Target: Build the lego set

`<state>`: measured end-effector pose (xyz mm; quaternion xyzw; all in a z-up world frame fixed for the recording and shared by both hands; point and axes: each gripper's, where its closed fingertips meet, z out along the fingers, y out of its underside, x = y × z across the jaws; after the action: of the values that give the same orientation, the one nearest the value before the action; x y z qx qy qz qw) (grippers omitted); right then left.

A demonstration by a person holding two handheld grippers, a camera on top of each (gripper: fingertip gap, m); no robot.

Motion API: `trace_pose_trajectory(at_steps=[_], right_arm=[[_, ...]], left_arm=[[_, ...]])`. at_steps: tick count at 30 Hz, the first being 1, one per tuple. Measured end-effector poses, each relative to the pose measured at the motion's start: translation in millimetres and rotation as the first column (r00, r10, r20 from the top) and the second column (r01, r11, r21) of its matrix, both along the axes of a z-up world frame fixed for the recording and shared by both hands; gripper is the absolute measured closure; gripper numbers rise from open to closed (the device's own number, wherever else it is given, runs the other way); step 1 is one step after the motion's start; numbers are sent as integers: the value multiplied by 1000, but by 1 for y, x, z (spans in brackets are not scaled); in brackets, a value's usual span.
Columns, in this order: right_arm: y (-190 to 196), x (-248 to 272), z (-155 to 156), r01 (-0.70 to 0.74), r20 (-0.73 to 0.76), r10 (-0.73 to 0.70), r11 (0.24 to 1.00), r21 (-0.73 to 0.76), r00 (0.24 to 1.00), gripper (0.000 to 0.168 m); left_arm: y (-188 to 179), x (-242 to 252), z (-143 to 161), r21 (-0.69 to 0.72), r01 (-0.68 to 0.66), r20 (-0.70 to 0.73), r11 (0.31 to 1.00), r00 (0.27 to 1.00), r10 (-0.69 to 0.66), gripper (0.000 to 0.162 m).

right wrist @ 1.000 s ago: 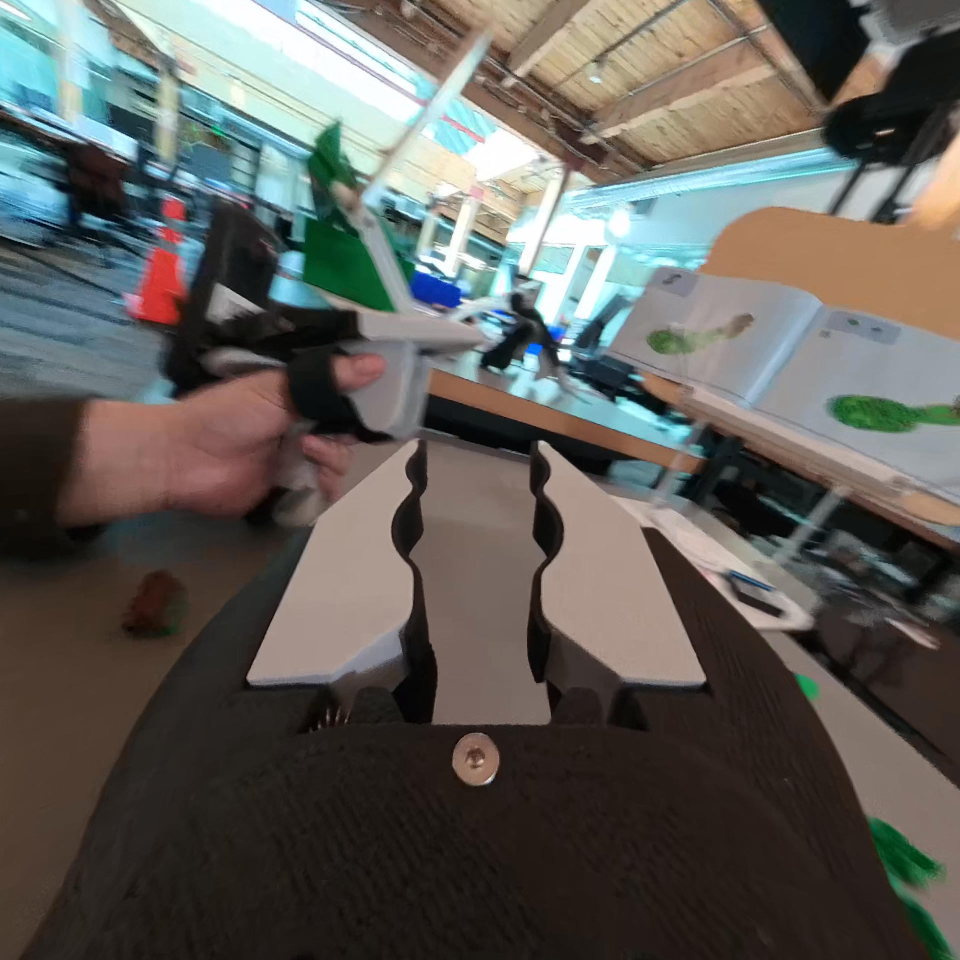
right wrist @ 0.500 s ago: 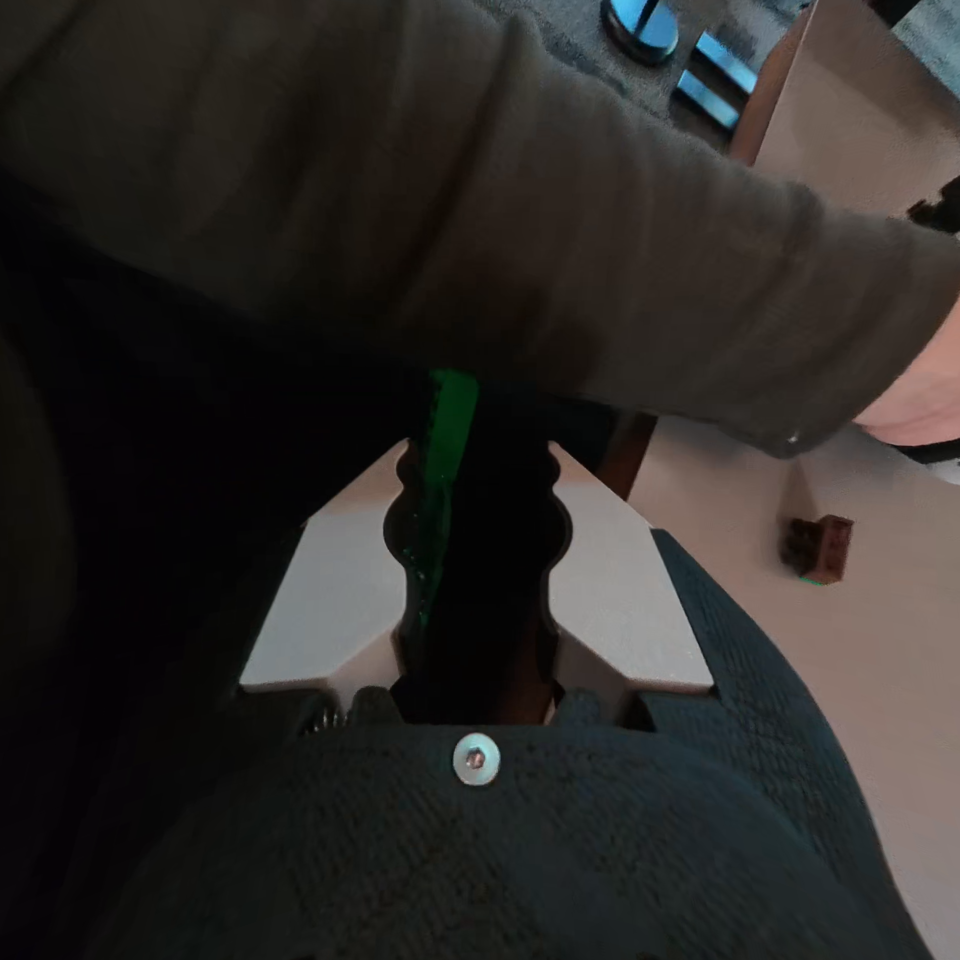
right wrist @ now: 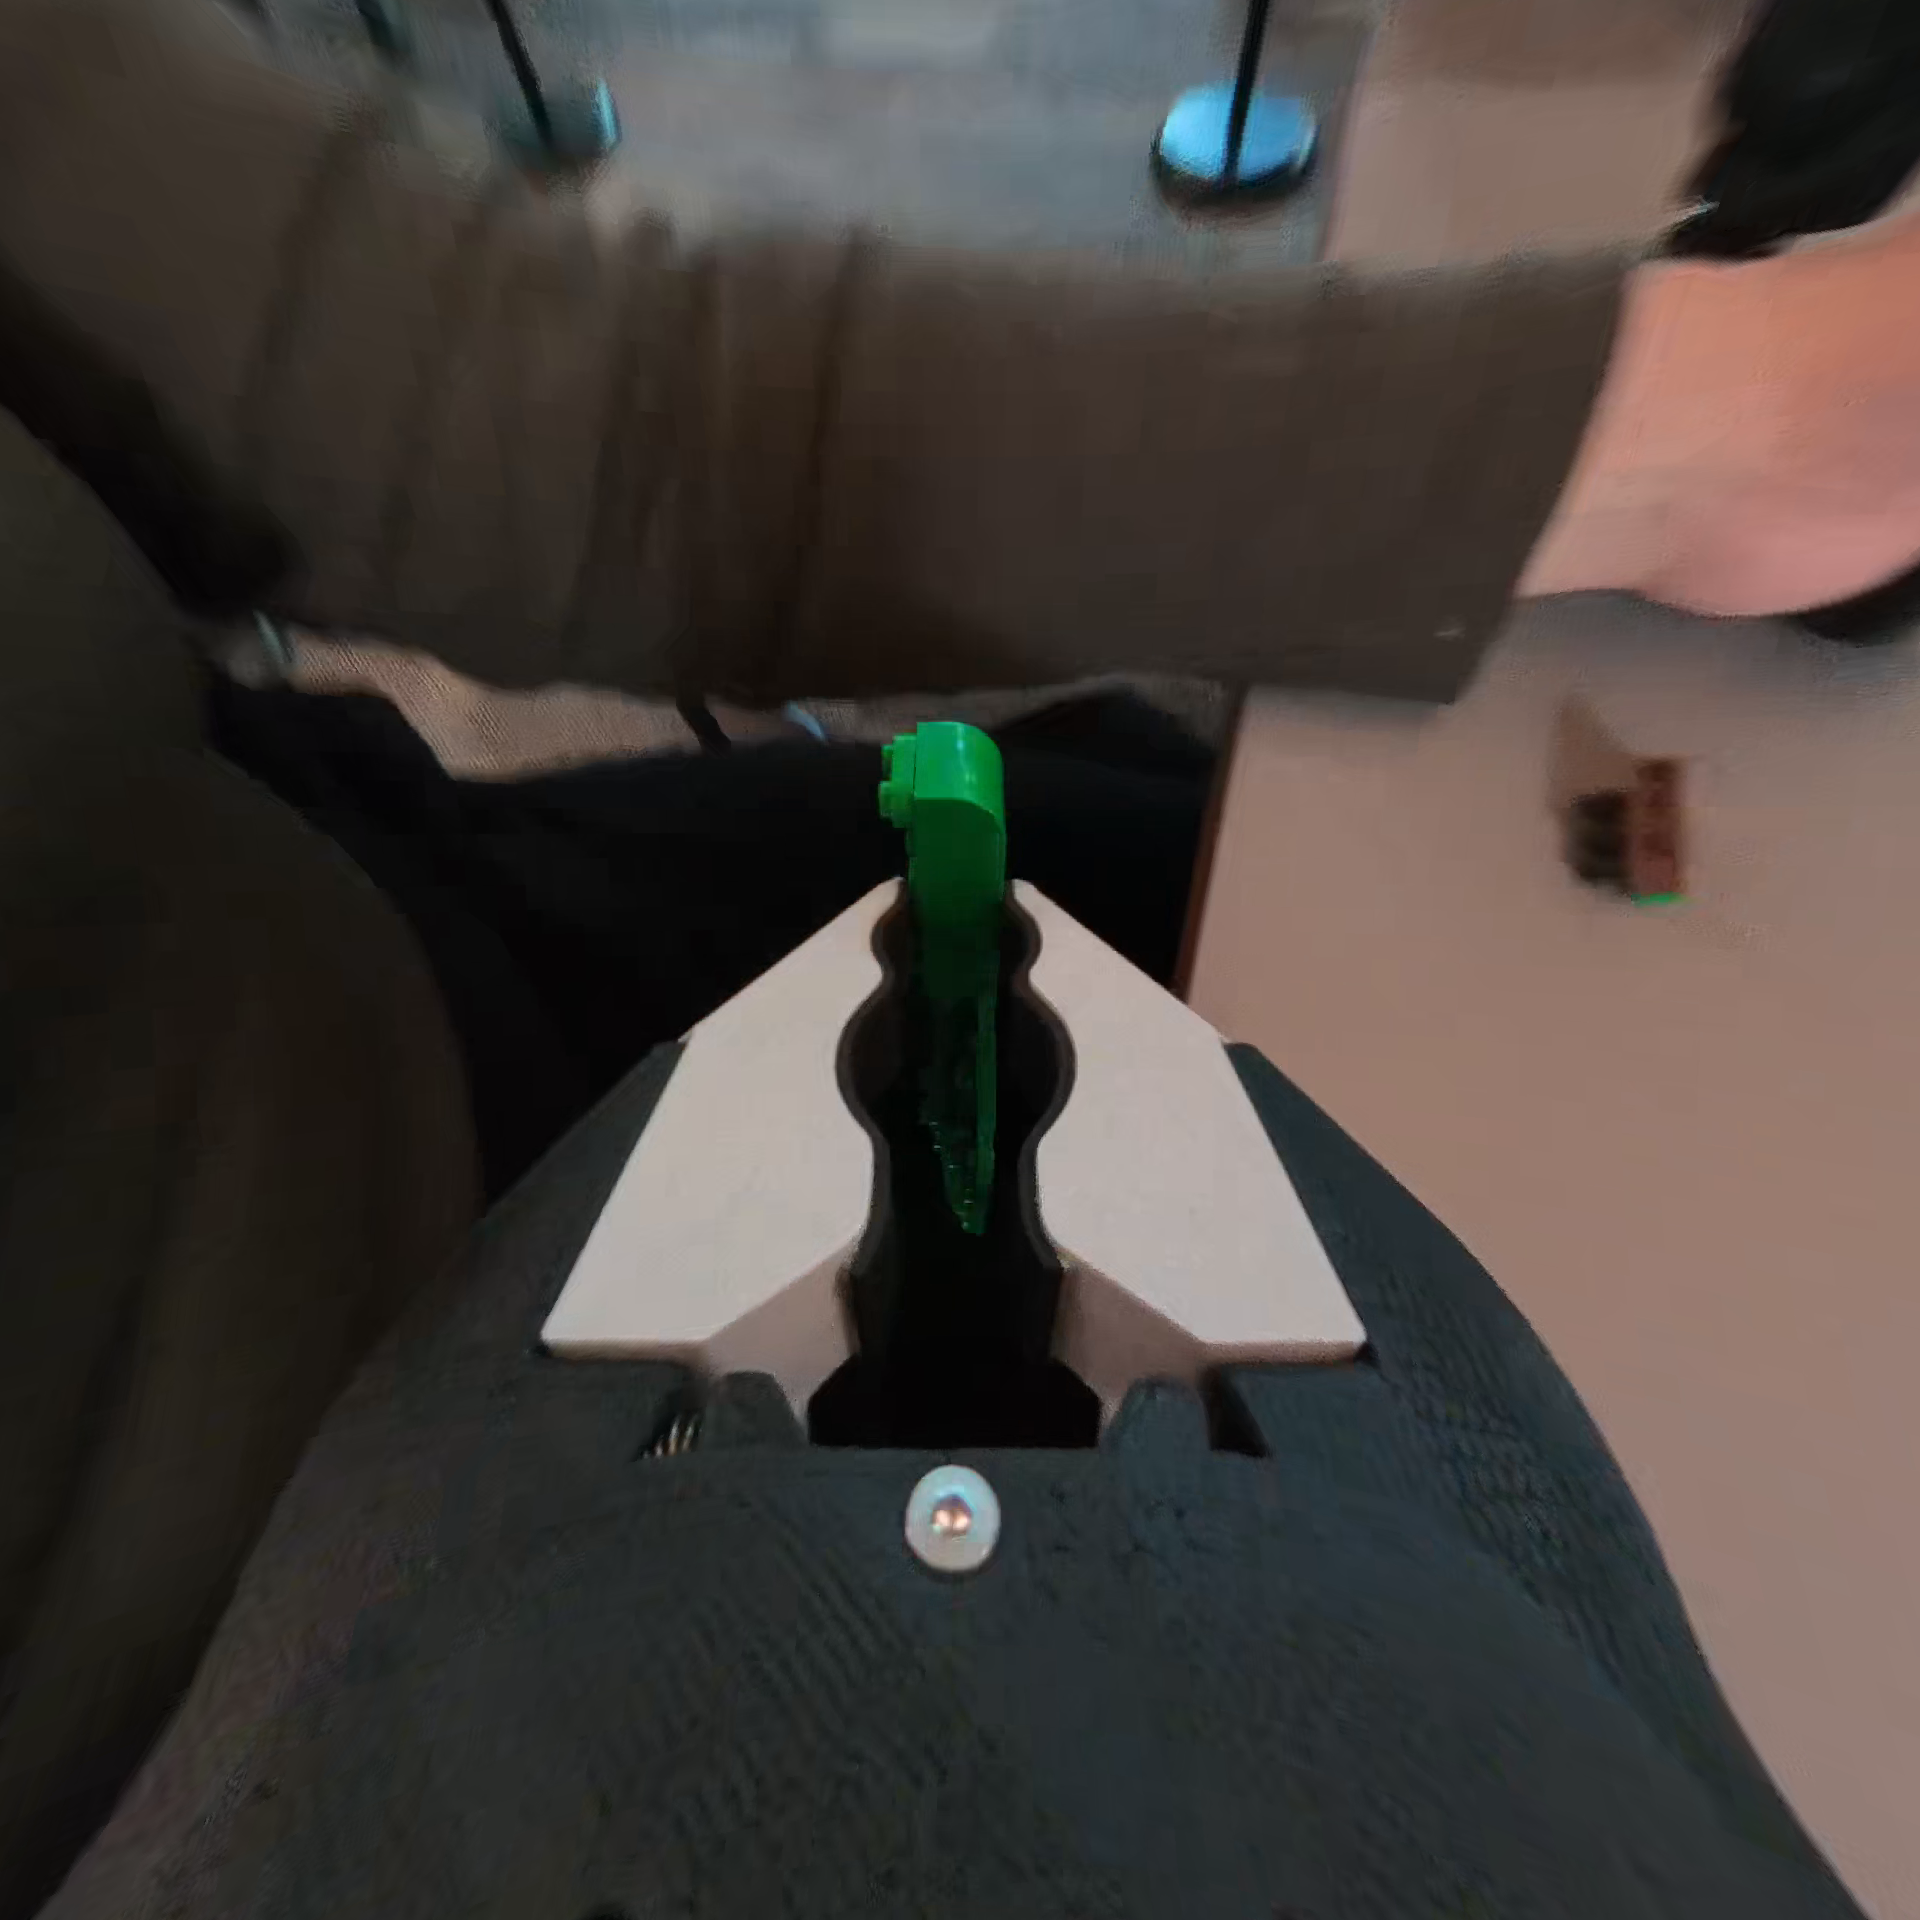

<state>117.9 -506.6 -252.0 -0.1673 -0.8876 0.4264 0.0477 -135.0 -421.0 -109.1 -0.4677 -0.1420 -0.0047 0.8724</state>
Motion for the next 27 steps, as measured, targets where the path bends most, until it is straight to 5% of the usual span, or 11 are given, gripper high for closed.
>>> trace_pose_trajectory(at_steps=[1, 4, 7, 11, 14, 20, 24, 27], right_arm=[[8, -3, 17, 40, 32, -37, 995, -90, 999, 154], [52, -30, 66, 243, 128, -210, 900, -362, 969, 154], [125, -76, 90, 522, 261, -461, 644, -559, 848, 154], [221, -116, 79, 750, 457, -660, 255, -610, 596, 154], [261, -128, 58, 818, 556, -695, 81, -570, 456, 154], [293, -133, 31, 880, 628, -722, -54, -471, 292, 142], [297, -126, 26, 904, 572, -783, -29, -426, 244, 111], [297, -116, 19, 940, 460, -860, 63, -336, 221, 80]], left_arm=[[-1, 1, 1, 6, -3, -7, 1000, 1000, 3, 151], [-7, 0, 4, 34, -32, -18, 999, 999, 32, 149], [-11, 0, 5, 53, -43, -19, 998, 999, 44, 148], [-11, 1, 5, 51, -61, -32, 997, 998, 62, 145], [-6, 5, 3, 26, -46, -41, 999, 998, 47, 139], [4, 13, -1, -41, -32, -78, 999, 997, 29, 131], [4, 15, -1, -43, -38, -90, 998, 995, 34, 127], [9, 27, -3, -56, 59, -91, 997, 994, -64, 102]])
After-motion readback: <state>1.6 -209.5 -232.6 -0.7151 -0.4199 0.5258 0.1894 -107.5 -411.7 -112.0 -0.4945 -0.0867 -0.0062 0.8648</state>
